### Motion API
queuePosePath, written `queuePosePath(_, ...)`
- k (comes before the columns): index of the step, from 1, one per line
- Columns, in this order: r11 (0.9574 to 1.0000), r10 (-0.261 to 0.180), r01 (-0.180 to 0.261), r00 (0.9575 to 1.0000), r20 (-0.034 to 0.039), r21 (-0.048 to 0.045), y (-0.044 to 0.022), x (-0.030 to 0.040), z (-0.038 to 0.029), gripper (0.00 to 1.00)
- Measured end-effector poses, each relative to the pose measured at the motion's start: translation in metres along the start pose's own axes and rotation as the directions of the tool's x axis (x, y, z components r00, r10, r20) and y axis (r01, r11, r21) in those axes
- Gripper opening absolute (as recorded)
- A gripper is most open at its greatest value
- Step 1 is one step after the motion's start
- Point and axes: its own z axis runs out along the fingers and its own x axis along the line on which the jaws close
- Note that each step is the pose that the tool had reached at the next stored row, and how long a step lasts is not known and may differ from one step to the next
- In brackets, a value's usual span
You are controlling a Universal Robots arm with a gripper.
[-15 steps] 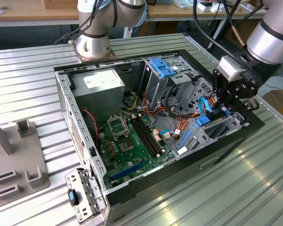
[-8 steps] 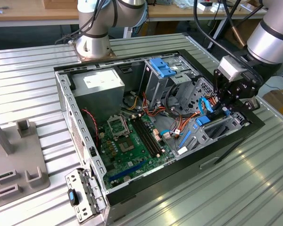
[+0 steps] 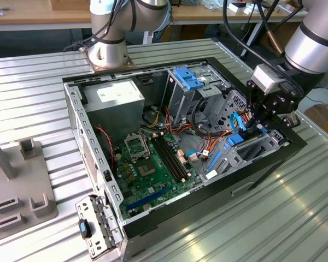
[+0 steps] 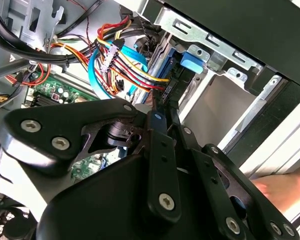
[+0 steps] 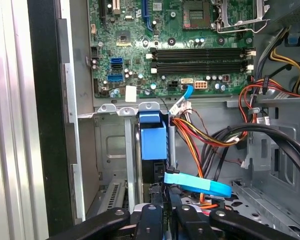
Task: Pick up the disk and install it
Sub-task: 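Insert the first disk wire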
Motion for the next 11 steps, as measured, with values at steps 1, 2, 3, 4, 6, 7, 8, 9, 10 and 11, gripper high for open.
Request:
queuePosePath(1, 1.0, 0.0, 0.0, 1.0, -0.0019, -0.0005, 0.0, 0.0, 0.0004, 0.17)
queuePosePath(2, 1.0, 0.0, 0.0, 1.0, -0.0038, -0.0008, 0.0, -0.0001, 0.0008, 0.17)
queuePosePath(3, 1.0, 0.0, 0.0, 1.0, -0.0052, -0.0009, 0.0001, -0.0001, 0.0013, 0.17)
queuePosePath(4, 1.0, 0.0, 0.0, 1.0, -0.0056, -0.0009, 0.0001, -0.0001, 0.0015, 0.17)
queuePosePath(6, 1.0, 0.0, 0.0, 1.0, -0.0055, -0.0009, 0.0001, -0.0002, 0.0016, 0.17)
queuePosePath(7, 1.0, 0.0, 0.0, 1.0, -0.0055, -0.0009, 0.0001, -0.0002, 0.0016, 0.17)
queuePosePath(8, 1.0, 0.0, 0.0, 1.0, -0.0055, -0.0009, 0.0001, -0.0002, 0.0015, 0.17)
queuePosePath(9, 1.0, 0.0, 0.0, 1.0, -0.0052, -0.0009, 0.0001, -0.0002, 0.0013, 0.17)
queuePosePath(10, 1.0, 0.0, 0.0, 1.0, -0.005, -0.0011, 0.0, -0.0002, 0.0007, 0.17)
queuePosePath(11, 1.0, 0.0, 0.0, 1.0, -0.0055, -0.0012, 0.0, -0.0002, 0.0003, 0.17)
